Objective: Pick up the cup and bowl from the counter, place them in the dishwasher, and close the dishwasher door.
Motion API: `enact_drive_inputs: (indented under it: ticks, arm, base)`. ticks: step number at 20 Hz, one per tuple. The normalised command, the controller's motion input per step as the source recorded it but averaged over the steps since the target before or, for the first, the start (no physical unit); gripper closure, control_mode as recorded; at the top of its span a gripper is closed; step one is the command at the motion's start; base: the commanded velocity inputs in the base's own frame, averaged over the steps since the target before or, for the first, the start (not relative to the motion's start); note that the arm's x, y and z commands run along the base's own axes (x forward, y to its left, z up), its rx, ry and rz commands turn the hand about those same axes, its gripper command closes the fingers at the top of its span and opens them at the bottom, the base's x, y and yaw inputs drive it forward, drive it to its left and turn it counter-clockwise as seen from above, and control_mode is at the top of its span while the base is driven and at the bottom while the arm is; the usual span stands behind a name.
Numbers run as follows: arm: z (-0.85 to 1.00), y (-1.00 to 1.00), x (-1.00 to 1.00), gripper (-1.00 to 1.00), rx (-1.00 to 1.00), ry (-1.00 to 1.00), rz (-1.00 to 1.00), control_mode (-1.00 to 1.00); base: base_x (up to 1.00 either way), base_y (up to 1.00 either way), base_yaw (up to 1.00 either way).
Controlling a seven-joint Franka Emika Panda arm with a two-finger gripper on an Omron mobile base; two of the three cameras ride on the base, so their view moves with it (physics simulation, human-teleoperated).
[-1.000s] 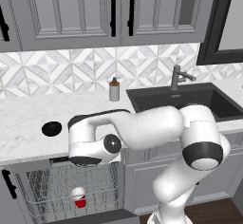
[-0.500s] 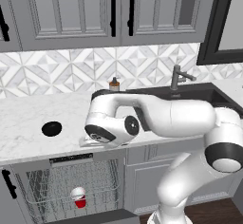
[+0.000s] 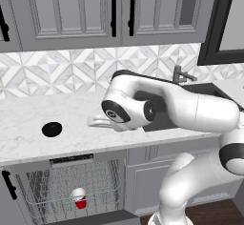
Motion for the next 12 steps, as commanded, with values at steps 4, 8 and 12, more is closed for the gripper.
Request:
enact_drive_inputs:
  ticks: [4, 8, 12]
  arm:
    - [1.0, 0.0, 0.12, -1.0, -0.08, 0.12, -0.09, -1.0]
    - [0.91, 0.0, 0.23, -1.0, -0.05, 0.41, -0.08, -1.0]
    - [0.97, 0.0, 0.1, -1.0, -0.08, 0.49, -0.04, -1.0]
  base:
    - [0.0, 0.0, 0.0]
    - [0.0, 0.0, 0.0]
    - [0.0, 0.0, 0.0]
